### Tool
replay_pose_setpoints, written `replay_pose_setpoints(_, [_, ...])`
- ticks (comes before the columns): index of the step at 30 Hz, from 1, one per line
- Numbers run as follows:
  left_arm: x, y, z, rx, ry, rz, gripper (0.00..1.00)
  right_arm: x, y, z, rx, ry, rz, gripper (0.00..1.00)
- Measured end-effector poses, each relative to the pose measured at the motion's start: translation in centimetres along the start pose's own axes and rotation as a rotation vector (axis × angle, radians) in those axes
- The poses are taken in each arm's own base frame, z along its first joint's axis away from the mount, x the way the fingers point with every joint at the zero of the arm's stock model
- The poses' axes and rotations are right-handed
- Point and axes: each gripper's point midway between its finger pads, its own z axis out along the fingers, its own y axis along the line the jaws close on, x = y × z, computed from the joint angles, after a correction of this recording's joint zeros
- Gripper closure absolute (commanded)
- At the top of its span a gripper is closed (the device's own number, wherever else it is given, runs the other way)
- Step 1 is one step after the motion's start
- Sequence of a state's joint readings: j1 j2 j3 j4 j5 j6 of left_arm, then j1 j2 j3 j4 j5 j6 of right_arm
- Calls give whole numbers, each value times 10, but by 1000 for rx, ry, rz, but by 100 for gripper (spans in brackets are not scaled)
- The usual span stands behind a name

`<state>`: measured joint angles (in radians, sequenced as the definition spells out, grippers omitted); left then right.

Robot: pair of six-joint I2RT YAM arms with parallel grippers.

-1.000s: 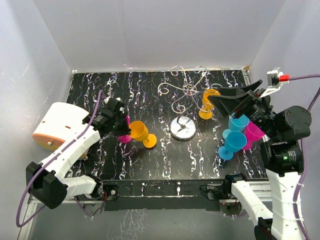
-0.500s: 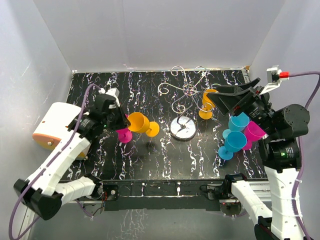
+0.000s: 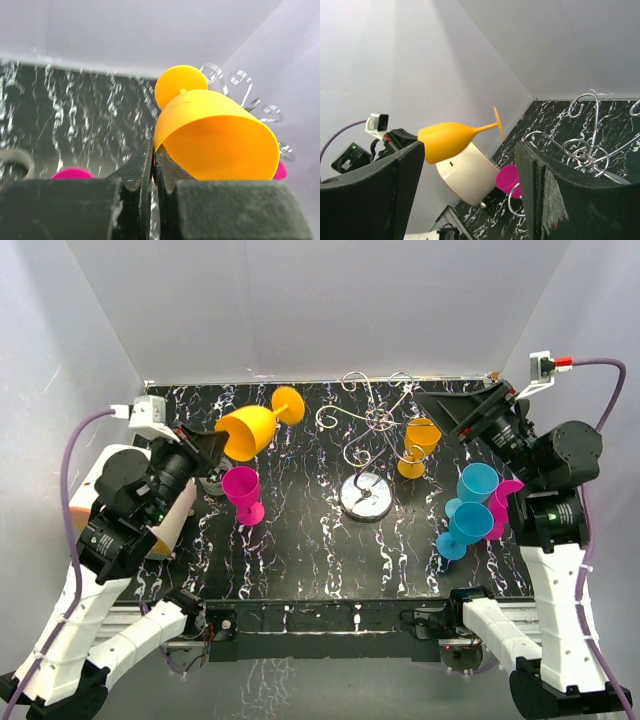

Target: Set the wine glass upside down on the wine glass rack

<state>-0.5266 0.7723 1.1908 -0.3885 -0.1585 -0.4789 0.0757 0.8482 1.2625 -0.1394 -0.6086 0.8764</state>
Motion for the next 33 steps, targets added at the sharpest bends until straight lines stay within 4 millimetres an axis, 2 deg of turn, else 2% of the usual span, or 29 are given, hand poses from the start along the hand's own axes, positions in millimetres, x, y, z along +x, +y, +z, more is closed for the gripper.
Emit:
replay_pose_setpoints(3, [-32, -16, 0, 66, -131, 1, 100, -5, -8, 9, 22, -15, 64, 33])
replay_pose_setpoints(7, [-64, -32, 3, 129, -257, -5, 100, -10, -21, 22, 49, -38, 164, 33])
replay_pose_setpoints(12, [-84, -49, 18, 185, -339, -17, 100, -20, -38, 31, 114, -108, 324, 34])
replay_pose_setpoints(17, [-93, -63, 40, 241, -381, -41, 100, -14, -42, 45, 115, -99, 473, 31])
replay_pose_setpoints(20, [-91, -68, 50, 265, -386, -53, 100, 2, -31, 72, 92, -50, 525, 30])
replay_pose_setpoints(26, [-97, -74, 54, 294, -419, -68, 100, 61, 19, 135, -4, 101, 592, 34])
replay_pose_setpoints(30, [-102, -78, 51, 321, -450, -75, 100, 90, 27, 157, 3, 106, 613, 34])
replay_pose_setpoints(33, [-102, -80, 51, 341, -464, -77, 100, 94, 30, 163, 28, 58, 641, 35])
